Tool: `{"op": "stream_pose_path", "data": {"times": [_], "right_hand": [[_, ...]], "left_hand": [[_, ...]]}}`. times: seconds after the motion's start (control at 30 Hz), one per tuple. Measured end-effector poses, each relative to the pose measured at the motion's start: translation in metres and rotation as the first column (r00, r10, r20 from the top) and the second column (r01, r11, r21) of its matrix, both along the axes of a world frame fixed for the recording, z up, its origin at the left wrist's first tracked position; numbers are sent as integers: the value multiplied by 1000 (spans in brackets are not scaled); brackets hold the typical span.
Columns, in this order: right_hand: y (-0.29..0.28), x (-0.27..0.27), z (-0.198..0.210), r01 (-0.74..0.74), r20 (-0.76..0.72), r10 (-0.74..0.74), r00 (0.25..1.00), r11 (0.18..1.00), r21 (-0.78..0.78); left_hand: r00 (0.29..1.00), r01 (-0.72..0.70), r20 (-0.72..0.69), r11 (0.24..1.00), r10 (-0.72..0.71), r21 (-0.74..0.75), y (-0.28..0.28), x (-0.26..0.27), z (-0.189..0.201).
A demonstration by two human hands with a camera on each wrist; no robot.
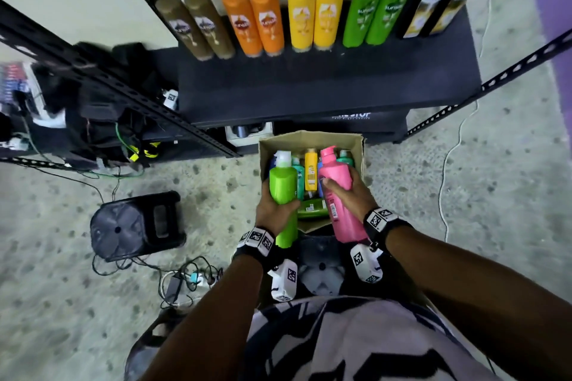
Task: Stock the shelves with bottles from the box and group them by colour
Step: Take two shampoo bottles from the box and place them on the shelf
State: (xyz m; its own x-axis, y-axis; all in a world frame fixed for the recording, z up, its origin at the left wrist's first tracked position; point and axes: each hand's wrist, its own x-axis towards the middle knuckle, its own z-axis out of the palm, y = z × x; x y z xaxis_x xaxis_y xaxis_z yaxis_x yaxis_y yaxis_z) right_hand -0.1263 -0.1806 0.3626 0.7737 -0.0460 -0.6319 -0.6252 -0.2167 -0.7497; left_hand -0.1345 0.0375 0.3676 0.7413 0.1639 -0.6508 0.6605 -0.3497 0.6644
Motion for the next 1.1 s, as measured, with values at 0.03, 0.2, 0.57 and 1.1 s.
{"op": "stream_pose_path", "data": {"times": [0.03,0.2,0.57,1.1], "right_hand": [[0,3,9,20,33,-20,999,1000,0],[1,19,55,42,244,-38,969,999,-11],[28,78,158,39,639,-31,768,999,2],[72,143,342,-184,945,-18,325,980,82]], "left_hand": [[999,-2,36,1000,2,2,1,2,7],[979,-48,198,999,50,-14,0,11,47],[809,-129,571,990,140,-61,-2,58,149],[432,-95,877,978,210,-187,29,125,331]]}}
